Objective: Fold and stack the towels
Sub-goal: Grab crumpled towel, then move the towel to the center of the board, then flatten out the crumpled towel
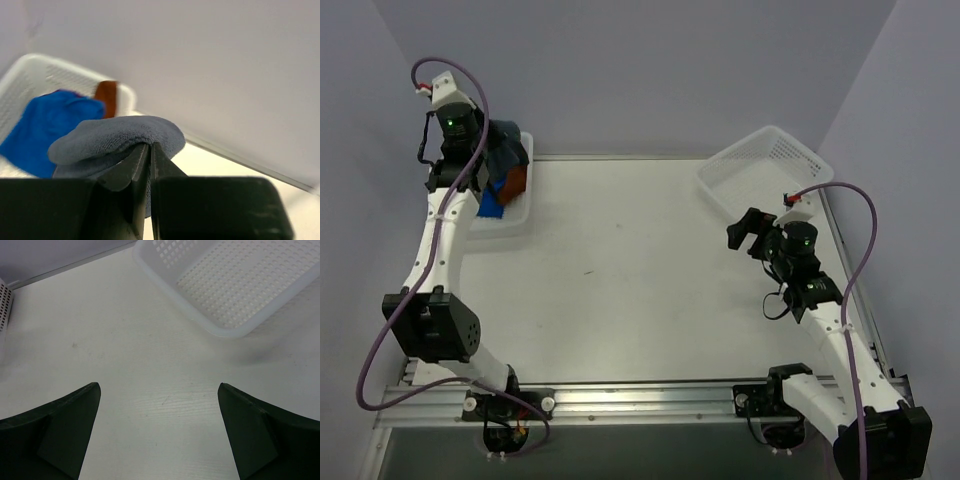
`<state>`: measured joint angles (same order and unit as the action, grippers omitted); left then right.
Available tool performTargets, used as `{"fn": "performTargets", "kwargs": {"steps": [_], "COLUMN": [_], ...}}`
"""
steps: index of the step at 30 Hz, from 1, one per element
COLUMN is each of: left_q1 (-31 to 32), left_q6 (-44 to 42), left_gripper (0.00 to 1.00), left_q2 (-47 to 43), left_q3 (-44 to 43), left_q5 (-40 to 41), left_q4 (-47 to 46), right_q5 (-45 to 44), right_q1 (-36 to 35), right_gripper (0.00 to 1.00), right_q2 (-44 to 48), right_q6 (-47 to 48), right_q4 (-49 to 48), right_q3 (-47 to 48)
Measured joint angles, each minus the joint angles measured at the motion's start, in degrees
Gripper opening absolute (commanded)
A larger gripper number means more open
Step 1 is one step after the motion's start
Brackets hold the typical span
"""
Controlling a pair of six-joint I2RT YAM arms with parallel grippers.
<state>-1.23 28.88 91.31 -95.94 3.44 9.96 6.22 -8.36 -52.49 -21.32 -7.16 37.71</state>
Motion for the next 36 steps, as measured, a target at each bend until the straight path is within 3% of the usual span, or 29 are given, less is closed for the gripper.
{"fn": "performTargets", "kwargs": {"steps": [6, 10, 13, 14, 15, 21, 25, 31, 36], "left_q1": [12.6, 21.5, 23.5, 23.5, 23.5, 23.4, 24.2, 27.3, 34.9], "left_q6": [-0.4, 1.4, 5.9, 7.7, 9.3, 16.0, 17.5, 18.5, 19.2], "left_gripper": [0.02, 0.06, 0.36, 0.80, 0.95, 0.94, 0.94, 0.94, 0.94], "left_q2": [-12.9, -22.2, -27.7, -28.5, -29.0, -23.5, -27.1, -35.6, -34.2], "left_q3": [5.6, 15.0, 25.9, 29.8, 33.3, 42.7, 44.6, 48.5, 55.7], "left_q5": [-3.4, -4.8, -5.1, -5.0, -4.7, -1.3, 0.3, -2.3, -4.2], "left_q4": [-4.3, -6.5, -7.7, -7.3, -6.3, 9.3, 16.7, 17.5, 17.7], "right_q5": [0.0, 0.0, -0.1, -0.2, -0.3, -0.9, -3.6, -8.0, -11.3], "right_q1": [-0.2, -0.4, -0.4, -0.4, -0.4, -0.9, -5.5, -14.6, -20.5], "right_gripper": [1.00, 1.00, 1.00, 1.00, 1.00, 1.00, 1.00, 1.00, 1.00], "right_q2": [2.3, 3.1, 3.3, 3.3, 3.3, 0.5, -1.9, -3.6, -8.2], "right_q6": [0.0, -0.3, -0.5, -0.5, -0.5, -0.6, -0.8, -2.9, -5.1], "right_q4": [0.8, 1.4, 2.0, 2.3, 2.5, 5.0, 7.3, 10.8, 11.3], "right_q3": [0.0, 0.0, 0.0, 0.0, 0.0, 0.7, 1.0, 1.0, 1.0]}}
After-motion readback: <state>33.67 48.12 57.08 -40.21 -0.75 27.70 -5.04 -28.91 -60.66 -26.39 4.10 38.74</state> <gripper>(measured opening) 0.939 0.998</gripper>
